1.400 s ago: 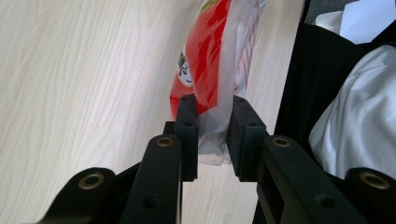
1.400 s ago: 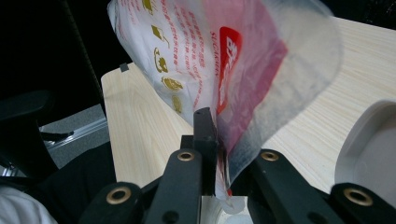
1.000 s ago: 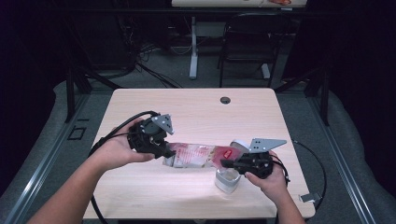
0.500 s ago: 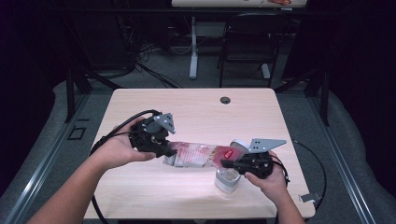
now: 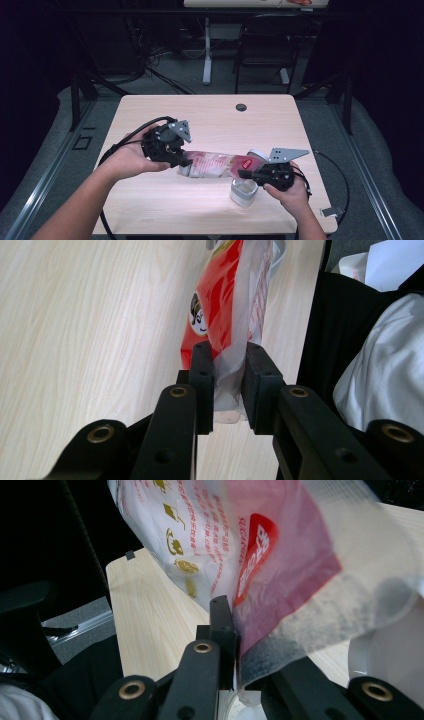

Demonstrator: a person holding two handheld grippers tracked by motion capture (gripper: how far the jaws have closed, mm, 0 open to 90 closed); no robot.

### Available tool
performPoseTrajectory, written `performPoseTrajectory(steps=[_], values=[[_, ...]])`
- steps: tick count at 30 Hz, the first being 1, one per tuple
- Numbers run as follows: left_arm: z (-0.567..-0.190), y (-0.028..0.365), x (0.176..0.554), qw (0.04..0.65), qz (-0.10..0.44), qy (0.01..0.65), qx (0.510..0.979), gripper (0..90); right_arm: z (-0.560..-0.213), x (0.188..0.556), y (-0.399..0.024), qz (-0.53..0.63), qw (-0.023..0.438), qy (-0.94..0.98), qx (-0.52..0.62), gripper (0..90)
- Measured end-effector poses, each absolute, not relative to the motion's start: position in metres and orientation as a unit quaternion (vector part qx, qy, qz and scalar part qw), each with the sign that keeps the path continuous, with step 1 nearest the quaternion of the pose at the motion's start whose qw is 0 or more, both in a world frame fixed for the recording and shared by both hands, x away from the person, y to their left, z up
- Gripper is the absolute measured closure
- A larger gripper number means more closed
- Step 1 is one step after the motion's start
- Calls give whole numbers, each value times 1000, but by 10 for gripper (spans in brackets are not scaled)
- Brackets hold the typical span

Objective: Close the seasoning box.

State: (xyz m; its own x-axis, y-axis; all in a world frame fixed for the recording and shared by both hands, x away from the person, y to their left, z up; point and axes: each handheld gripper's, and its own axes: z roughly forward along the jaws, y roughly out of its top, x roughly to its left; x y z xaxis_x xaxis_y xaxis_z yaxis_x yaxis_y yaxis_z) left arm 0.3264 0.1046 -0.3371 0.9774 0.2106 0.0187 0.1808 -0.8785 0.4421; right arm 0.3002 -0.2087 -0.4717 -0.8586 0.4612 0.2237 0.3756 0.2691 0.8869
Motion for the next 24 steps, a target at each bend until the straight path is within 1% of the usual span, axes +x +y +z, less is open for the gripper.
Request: performPoseTrajectory(steps=[24], values=[[-331,96,327,229,38,97,968,771,-473,301,-212,541,42,798,264,873]])
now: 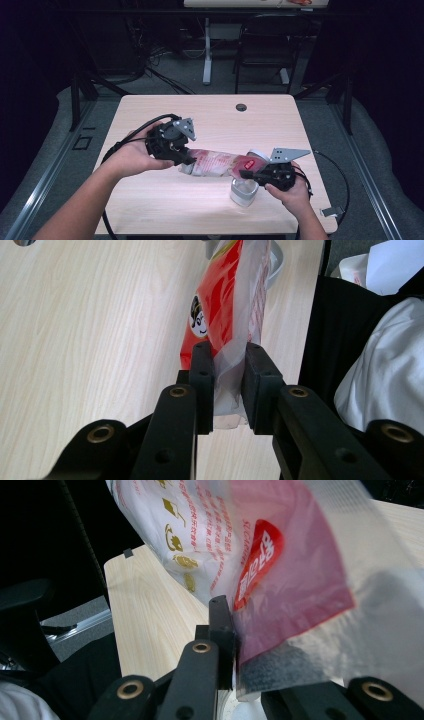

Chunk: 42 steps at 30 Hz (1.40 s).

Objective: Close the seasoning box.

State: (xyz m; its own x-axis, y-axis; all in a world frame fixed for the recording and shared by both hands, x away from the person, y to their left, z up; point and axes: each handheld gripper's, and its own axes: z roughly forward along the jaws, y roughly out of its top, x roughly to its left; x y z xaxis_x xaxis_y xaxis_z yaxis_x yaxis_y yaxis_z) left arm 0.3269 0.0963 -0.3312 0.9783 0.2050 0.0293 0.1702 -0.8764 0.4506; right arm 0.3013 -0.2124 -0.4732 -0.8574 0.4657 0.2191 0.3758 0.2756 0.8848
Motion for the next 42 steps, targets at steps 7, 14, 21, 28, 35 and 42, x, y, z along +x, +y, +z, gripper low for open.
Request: performPoseTrajectory(steps=[7,14,21,28,35,42], values=[[-331,96,326,231,37,98,967,770,-474,302,-213,542,41,796,265,870],[-330,95,327,229,39,95,968,766,-475,302,-213,543,39,796,265,866],[-330,96,327,229,39,96,968,764,-476,303,-213,543,39,796,266,863],[-330,94,328,228,39,95,968,762,-477,303,-213,543,41,795,267,861],[-328,92,328,227,41,91,969,762,-477,303,-213,542,40,796,268,861],[-326,90,327,229,42,89,968,762,-477,303,-214,541,39,796,269,859]])
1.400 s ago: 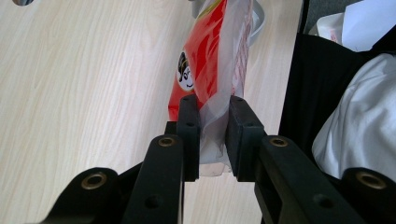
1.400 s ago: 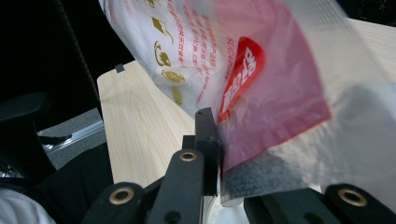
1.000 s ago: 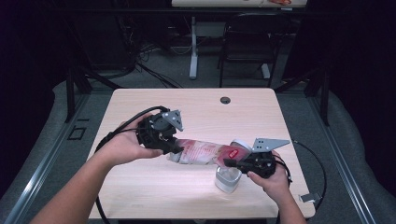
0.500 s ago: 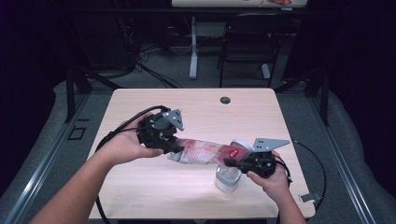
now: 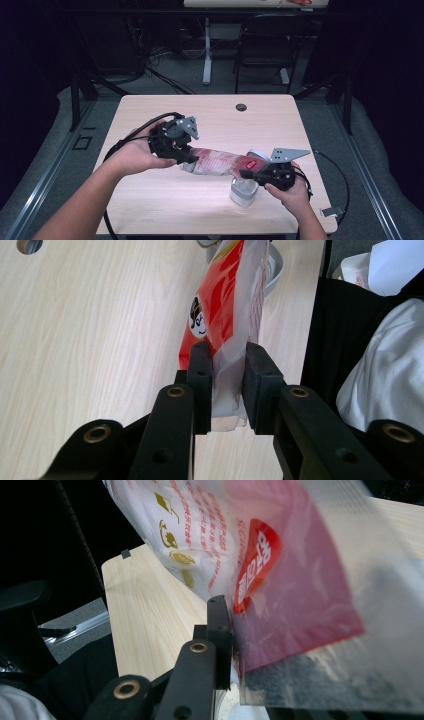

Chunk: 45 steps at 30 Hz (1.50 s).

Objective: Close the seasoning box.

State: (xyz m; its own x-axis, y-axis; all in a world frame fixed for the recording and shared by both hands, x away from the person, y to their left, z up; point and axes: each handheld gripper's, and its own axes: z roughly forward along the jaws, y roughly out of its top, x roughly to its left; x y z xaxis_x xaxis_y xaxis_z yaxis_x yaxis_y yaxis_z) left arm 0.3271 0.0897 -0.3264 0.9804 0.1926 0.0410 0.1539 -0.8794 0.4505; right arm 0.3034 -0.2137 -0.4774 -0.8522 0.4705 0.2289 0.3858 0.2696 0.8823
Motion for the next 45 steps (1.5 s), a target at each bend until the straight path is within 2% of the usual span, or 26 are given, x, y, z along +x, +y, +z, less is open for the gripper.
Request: performPoseTrajectory(steps=[45], values=[[-323,86,327,232,43,84,968,761,-479,304,-213,539,41,797,269,845]])
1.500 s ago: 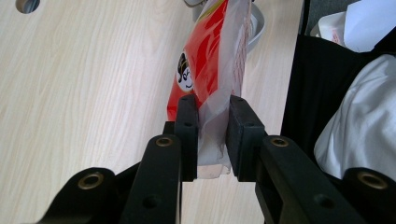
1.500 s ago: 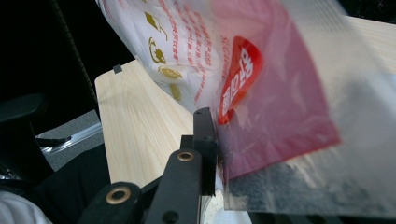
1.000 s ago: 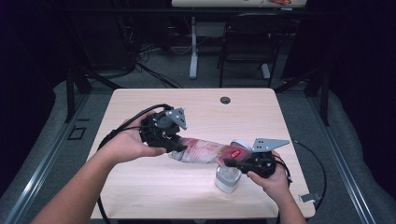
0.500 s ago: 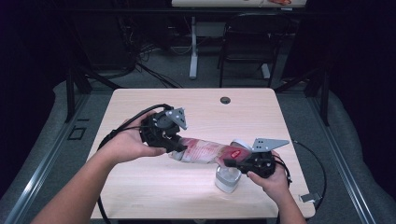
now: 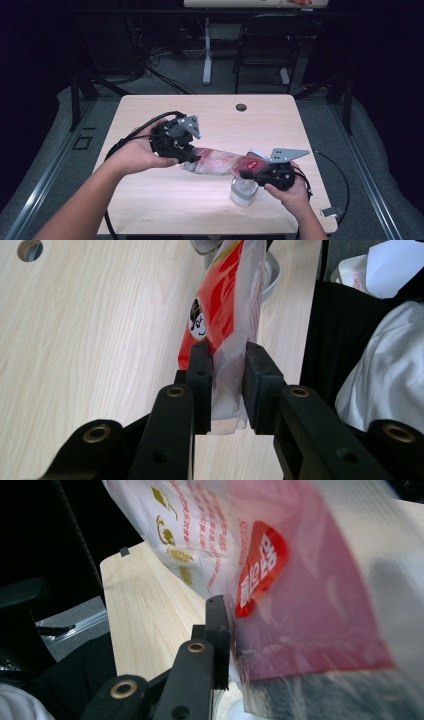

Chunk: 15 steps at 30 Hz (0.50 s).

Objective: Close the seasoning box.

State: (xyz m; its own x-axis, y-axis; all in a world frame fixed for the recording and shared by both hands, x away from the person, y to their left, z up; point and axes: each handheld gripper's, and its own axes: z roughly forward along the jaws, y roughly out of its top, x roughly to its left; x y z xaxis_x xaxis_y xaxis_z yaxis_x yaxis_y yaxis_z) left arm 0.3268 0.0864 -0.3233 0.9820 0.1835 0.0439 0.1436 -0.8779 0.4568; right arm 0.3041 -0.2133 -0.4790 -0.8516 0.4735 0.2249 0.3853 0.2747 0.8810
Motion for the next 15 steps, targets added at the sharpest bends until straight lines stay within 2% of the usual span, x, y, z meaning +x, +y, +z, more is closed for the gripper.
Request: performPoseTrajectory(steps=[15], values=[[-323,86,327,232,42,84,968,760,-479,304,-213,538,42,797,270,841]])
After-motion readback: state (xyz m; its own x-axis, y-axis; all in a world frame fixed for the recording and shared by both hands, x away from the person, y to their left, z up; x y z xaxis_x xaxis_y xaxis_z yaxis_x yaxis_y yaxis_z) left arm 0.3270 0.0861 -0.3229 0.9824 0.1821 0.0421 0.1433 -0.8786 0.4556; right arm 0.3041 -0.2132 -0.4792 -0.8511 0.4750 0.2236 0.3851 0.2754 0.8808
